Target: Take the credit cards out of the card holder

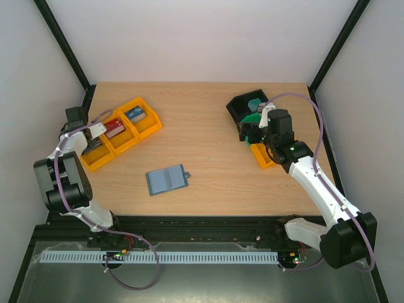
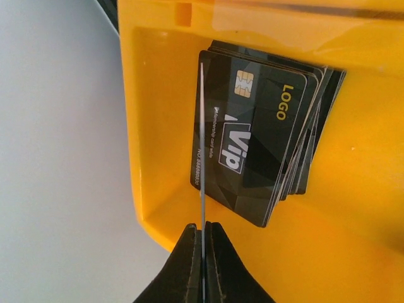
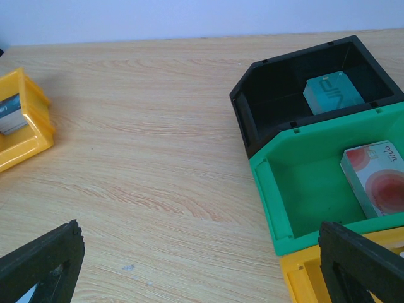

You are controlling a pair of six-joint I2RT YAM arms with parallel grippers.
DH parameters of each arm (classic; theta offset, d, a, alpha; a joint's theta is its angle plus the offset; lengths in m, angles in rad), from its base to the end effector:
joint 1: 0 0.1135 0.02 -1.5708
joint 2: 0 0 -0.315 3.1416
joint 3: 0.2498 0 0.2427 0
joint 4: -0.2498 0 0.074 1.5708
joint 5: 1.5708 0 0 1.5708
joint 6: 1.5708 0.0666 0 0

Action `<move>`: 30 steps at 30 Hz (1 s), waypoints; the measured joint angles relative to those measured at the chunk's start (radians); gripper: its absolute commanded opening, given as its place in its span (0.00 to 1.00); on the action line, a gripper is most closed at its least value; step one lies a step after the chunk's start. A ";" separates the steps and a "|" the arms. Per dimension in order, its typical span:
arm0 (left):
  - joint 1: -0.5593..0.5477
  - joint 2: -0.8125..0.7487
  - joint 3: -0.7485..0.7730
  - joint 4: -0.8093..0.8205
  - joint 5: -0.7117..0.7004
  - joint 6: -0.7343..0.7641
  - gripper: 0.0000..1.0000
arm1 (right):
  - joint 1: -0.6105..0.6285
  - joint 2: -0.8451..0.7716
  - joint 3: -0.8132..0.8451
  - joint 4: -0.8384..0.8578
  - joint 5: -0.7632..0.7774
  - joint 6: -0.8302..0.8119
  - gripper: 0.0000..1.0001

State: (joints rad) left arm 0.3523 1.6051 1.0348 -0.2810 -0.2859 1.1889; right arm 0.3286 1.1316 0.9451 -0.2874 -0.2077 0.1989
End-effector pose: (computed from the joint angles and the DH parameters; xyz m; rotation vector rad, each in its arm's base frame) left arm 0.3239 0.1391 0.2481 0.9458 2.4808 0.9683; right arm 0.2342 0.0944 0.3504 -0.2660 2.0600 0.5388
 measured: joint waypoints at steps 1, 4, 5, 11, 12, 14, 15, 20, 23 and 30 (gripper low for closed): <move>0.000 0.009 0.000 0.008 -0.006 0.000 0.02 | 0.000 0.000 0.000 0.000 0.000 -0.001 0.99; 0.000 0.031 0.000 0.026 -0.019 -0.003 0.02 | 0.000 0.000 0.000 0.000 -0.001 -0.001 0.99; 0.000 0.037 0.000 0.033 -0.024 -0.003 0.02 | 0.000 0.000 0.000 0.000 -0.002 -0.001 0.99; -0.007 0.060 0.000 0.094 -0.045 -0.006 0.11 | 0.000 0.000 0.000 0.000 -0.003 -0.002 0.99; -0.009 0.063 0.000 0.101 -0.047 -0.006 0.16 | 0.000 0.000 0.000 0.000 -0.003 -0.002 0.99; -0.012 0.067 0.000 0.112 -0.048 -0.007 0.26 | 0.000 0.000 0.000 0.000 -0.004 -0.002 0.99; -0.012 0.068 -0.002 0.115 -0.047 -0.009 0.30 | 0.000 0.000 0.000 0.000 -0.004 -0.002 0.99; -0.012 0.068 -0.004 0.115 -0.038 -0.005 0.48 | 0.000 0.000 0.000 0.000 -0.008 -0.002 0.99; -0.012 0.067 -0.006 0.113 -0.032 -0.003 0.50 | 0.000 0.000 0.000 0.000 -0.013 -0.002 0.99; -0.011 0.043 0.003 0.050 0.014 -0.031 0.66 | 0.000 0.000 0.000 0.000 -0.021 -0.002 0.99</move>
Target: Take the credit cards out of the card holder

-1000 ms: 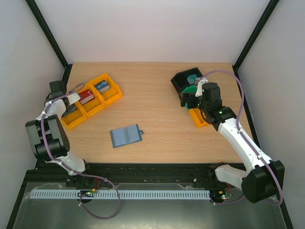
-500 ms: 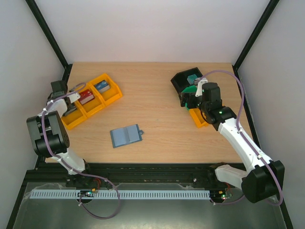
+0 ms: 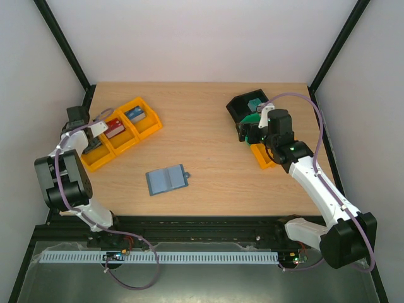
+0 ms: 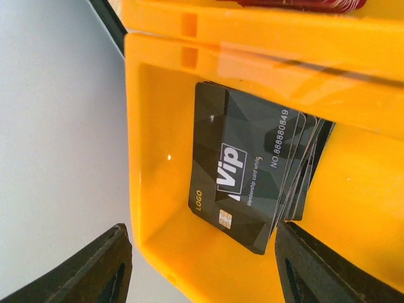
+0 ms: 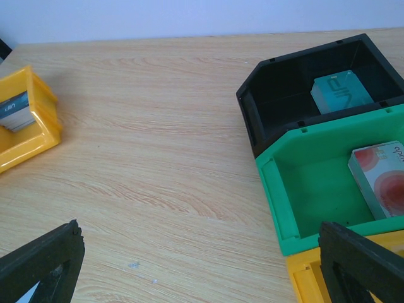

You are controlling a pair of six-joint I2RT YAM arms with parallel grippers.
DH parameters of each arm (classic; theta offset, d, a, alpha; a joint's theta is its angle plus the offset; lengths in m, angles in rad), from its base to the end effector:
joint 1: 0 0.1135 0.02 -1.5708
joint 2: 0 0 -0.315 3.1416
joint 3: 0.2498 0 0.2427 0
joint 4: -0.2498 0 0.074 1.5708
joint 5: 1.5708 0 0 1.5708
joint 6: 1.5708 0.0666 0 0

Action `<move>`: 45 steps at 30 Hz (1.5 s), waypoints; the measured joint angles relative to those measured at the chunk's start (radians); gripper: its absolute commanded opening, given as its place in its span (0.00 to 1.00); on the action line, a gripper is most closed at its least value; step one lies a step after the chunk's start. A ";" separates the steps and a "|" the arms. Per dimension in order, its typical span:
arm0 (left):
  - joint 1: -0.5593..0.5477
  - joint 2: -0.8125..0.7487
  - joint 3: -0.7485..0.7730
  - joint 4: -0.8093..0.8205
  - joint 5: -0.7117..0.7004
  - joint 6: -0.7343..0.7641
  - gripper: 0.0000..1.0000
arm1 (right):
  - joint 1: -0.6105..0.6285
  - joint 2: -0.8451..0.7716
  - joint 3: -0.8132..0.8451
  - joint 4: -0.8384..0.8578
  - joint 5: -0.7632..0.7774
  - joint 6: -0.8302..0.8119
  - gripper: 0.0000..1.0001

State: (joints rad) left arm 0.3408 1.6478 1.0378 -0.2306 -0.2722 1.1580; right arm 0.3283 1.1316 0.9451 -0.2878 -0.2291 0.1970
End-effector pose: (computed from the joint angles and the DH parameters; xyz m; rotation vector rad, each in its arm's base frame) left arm 0.3366 0.1384 0.2391 0.9171 2.4641 0.9469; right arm 0.2335 0.0955 0.3505 -0.2814 2.0593 0.5591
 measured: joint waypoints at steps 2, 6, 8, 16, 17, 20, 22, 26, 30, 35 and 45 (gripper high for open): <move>0.000 -0.010 0.010 -0.024 0.019 -0.003 0.68 | 0.000 0.000 0.000 0.000 -0.001 0.000 0.99; 0.000 -0.038 0.039 -0.063 0.056 -0.028 0.68 | 0.000 0.000 0.000 0.000 -0.001 0.000 0.99; 0.003 -0.045 0.072 -0.100 0.085 -0.054 0.68 | 0.000 0.000 0.000 0.000 -0.002 0.000 0.99; 0.002 -0.148 0.173 -0.305 0.254 -0.229 0.73 | 0.000 -0.004 0.000 0.000 -0.018 -0.003 0.99; -0.009 -0.177 0.173 -0.336 0.270 -0.257 0.74 | 0.000 -0.004 0.000 0.000 -0.027 -0.003 0.99; -0.107 -0.257 0.180 -0.425 0.302 -0.370 0.75 | 0.000 -0.004 0.000 0.002 -0.076 -0.003 0.99; -0.208 -0.298 0.187 -0.470 0.338 -0.454 0.76 | 0.000 -0.002 0.000 0.003 -0.142 -0.002 0.99; -0.363 -0.379 0.162 -0.501 0.486 -0.666 0.76 | 0.001 0.034 0.000 0.043 -0.321 0.035 0.96; -0.359 -0.437 0.048 -0.425 0.602 -0.963 0.76 | 0.081 0.122 0.005 0.084 -0.402 0.099 0.92; -0.342 -0.442 -0.180 -0.321 0.735 -1.272 0.77 | 0.287 0.264 0.047 0.084 -0.357 0.166 0.65; -0.348 -0.475 -0.616 -0.070 0.851 -1.752 0.84 | 0.450 0.608 0.109 0.117 -0.319 0.318 0.44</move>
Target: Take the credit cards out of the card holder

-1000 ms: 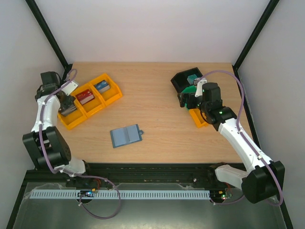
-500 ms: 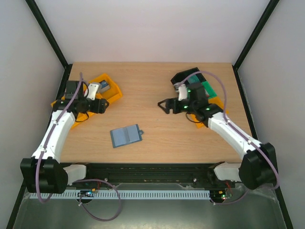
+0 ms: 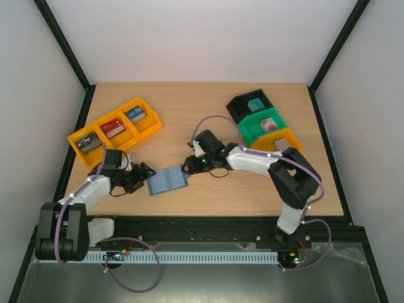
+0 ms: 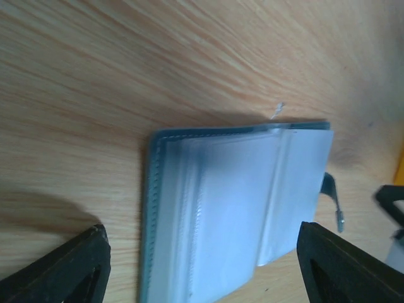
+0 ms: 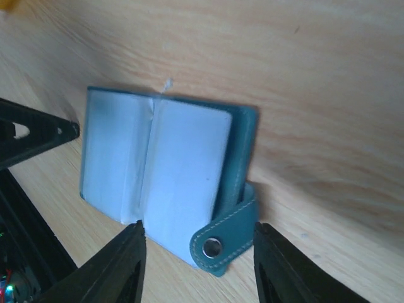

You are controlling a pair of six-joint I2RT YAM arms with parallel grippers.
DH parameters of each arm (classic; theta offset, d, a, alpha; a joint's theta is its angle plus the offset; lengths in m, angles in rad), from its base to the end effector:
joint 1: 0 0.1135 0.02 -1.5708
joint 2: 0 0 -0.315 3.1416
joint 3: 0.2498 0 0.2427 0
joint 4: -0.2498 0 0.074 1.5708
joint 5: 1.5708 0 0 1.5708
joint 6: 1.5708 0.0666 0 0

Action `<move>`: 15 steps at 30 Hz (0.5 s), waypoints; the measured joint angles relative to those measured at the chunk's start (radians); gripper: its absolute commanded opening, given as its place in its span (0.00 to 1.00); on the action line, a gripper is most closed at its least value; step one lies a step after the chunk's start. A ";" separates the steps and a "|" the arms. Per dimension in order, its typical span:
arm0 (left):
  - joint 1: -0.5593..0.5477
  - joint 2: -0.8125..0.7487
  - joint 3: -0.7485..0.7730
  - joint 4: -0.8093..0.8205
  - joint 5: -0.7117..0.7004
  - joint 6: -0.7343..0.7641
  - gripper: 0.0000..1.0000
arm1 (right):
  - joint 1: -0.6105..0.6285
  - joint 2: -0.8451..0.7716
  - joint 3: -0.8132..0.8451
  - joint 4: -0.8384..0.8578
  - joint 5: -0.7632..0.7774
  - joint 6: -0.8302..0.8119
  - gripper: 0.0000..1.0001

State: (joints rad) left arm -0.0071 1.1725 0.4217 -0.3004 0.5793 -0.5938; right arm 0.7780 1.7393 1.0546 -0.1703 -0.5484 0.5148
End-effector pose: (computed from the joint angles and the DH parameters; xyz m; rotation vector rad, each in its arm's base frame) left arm 0.1749 -0.0377 0.1747 -0.5665 2.6031 -0.9650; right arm 0.2455 0.2906 0.2231 -0.6218 2.5808 1.1875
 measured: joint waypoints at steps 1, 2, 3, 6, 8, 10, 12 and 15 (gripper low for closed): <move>-0.008 -0.002 -0.008 0.029 0.001 -0.027 0.86 | 0.011 0.024 0.008 0.002 -0.001 0.008 0.43; -0.015 -0.002 -0.013 0.050 0.004 -0.046 0.86 | 0.021 0.041 0.015 0.002 -0.003 0.015 0.41; -0.021 -0.002 -0.018 0.069 0.005 -0.064 0.86 | 0.029 0.059 0.023 0.004 -0.006 0.022 0.39; -0.035 -0.001 -0.037 0.131 0.010 -0.111 0.85 | 0.036 0.110 0.050 0.015 -0.014 0.042 0.34; -0.039 -0.001 -0.052 0.171 0.016 -0.138 0.85 | 0.036 0.136 0.059 0.026 -0.025 0.055 0.34; -0.042 -0.001 -0.068 0.210 0.027 -0.161 0.84 | 0.039 0.164 0.065 0.048 -0.043 0.071 0.31; -0.046 -0.002 -0.084 0.251 0.037 -0.184 0.84 | 0.043 0.185 0.065 0.067 -0.064 0.082 0.28; -0.047 -0.002 -0.103 0.295 0.047 -0.209 0.82 | 0.050 0.212 0.072 0.087 -0.094 0.108 0.22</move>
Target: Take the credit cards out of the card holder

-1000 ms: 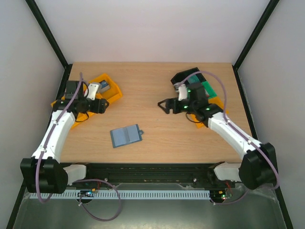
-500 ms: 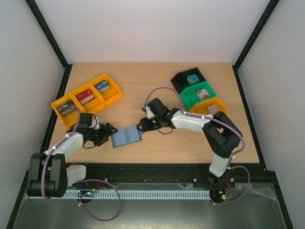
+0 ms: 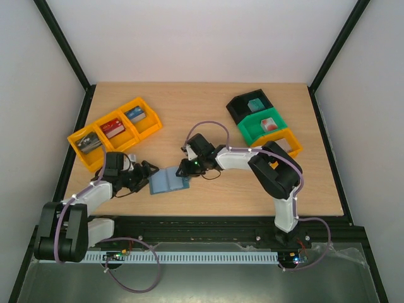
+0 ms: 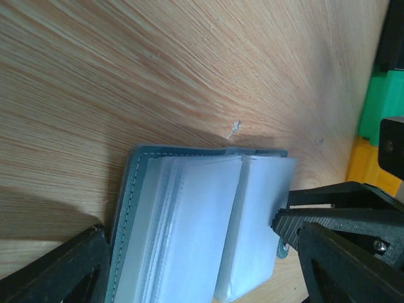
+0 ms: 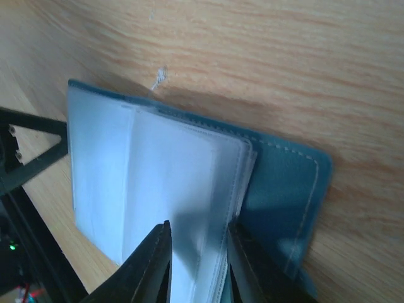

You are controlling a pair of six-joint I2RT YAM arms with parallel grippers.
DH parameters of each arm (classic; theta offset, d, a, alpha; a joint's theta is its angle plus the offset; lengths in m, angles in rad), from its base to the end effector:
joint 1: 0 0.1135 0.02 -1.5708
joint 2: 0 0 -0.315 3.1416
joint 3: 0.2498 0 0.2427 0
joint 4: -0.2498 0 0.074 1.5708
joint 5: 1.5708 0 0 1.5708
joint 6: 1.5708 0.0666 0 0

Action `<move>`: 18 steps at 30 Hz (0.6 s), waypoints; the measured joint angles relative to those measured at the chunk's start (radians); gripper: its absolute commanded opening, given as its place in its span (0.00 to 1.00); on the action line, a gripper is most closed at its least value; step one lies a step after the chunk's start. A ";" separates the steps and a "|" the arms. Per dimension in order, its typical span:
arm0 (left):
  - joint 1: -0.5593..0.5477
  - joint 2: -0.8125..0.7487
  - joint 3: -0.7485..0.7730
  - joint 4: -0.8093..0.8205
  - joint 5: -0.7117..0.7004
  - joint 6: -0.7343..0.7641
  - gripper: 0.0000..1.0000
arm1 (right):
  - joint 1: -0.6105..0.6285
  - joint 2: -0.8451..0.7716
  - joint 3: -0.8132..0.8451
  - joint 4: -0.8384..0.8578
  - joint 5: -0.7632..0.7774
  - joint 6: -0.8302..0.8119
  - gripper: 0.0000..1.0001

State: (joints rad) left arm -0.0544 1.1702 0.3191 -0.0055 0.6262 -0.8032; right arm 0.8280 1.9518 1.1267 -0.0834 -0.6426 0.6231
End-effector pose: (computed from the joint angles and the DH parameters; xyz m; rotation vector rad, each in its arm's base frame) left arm 0.1787 -0.0488 0.1696 -0.6371 2.4523 -1.1308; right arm 0.2540 0.3357 0.1735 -0.5968 2.7150 1.3177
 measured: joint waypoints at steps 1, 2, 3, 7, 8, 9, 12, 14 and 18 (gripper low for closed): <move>-0.001 0.000 -0.005 0.011 0.000 -0.008 0.81 | 0.000 0.006 0.005 0.005 -0.008 0.008 0.22; -0.001 0.000 -0.007 0.018 0.001 -0.014 0.81 | 0.000 0.014 0.011 0.014 -0.016 0.018 0.21; -0.002 0.000 -0.008 0.023 0.001 -0.019 0.80 | -0.001 0.018 0.012 0.024 -0.024 0.029 0.21; -0.005 0.000 -0.016 0.042 -0.001 -0.033 0.77 | -0.003 0.025 0.012 0.077 -0.061 0.081 0.20; -0.005 0.000 -0.019 0.047 -0.001 -0.036 0.76 | -0.003 0.027 0.016 0.090 -0.072 0.093 0.18; -0.005 0.000 -0.021 0.051 -0.001 -0.040 0.74 | -0.001 0.034 0.027 0.100 -0.082 0.104 0.18; -0.008 0.002 -0.026 0.061 -0.005 -0.045 0.70 | 0.008 0.061 0.066 0.140 -0.105 0.128 0.17; -0.008 0.004 -0.030 0.066 -0.006 -0.051 0.65 | 0.018 0.081 0.093 0.166 -0.121 0.140 0.17; -0.017 0.011 -0.039 0.075 0.000 -0.060 0.52 | 0.059 0.104 0.117 0.185 -0.132 0.151 0.17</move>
State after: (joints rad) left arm -0.0711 1.1809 0.2798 0.0692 0.6262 -0.8635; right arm 0.8867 2.0556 1.2442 0.1017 -0.7750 0.7738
